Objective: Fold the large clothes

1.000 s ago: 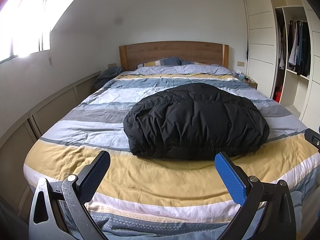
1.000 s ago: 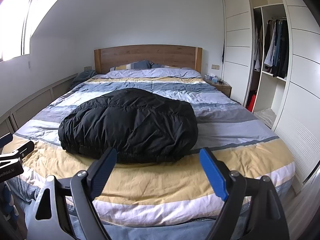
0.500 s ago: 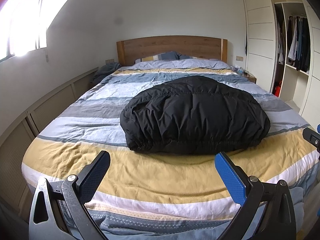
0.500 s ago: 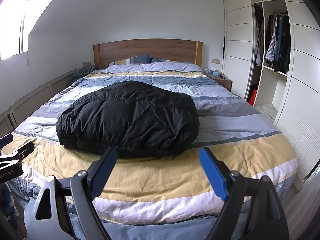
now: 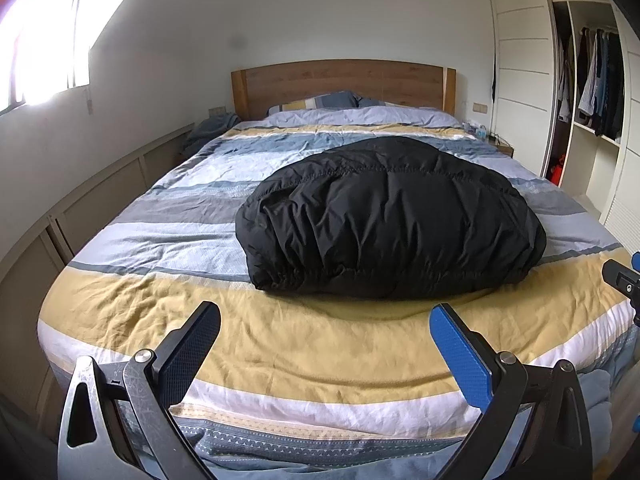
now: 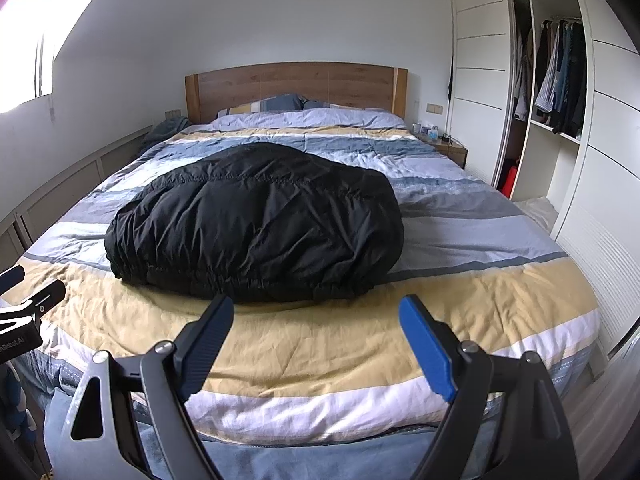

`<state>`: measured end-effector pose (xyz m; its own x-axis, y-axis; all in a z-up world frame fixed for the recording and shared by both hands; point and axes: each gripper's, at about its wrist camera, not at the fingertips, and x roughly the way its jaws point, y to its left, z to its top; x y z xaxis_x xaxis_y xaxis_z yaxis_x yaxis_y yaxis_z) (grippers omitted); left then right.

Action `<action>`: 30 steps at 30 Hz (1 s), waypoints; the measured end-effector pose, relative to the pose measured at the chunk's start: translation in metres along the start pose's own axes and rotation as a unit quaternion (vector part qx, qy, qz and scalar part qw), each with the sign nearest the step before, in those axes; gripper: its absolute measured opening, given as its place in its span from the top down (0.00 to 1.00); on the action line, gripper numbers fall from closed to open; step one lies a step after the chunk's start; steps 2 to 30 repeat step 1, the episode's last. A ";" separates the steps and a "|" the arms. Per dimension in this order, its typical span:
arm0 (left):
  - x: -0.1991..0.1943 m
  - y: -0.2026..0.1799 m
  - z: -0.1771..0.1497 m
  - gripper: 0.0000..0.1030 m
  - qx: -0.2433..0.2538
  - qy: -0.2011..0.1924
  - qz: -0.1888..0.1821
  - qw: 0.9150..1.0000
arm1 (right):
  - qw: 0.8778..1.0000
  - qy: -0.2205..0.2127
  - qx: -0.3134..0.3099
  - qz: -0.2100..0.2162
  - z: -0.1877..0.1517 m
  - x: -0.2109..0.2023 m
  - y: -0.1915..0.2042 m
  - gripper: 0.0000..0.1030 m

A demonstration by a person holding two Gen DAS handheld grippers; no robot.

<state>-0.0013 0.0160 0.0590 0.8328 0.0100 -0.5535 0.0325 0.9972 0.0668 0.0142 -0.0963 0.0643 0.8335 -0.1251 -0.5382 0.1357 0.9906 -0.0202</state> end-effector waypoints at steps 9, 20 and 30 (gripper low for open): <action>0.002 0.000 0.000 0.00 0.001 0.001 -0.001 1.000 | 1.000 0.002 0.000 0.000 0.000 0.002 0.000 0.18; 0.002 0.000 0.000 0.00 0.001 0.001 -0.001 1.000 | 1.000 0.002 0.000 0.000 0.000 0.002 0.000 0.18; 0.002 0.000 0.000 0.00 0.001 0.001 -0.001 1.000 | 1.000 0.002 0.000 0.000 0.000 0.002 0.000 0.18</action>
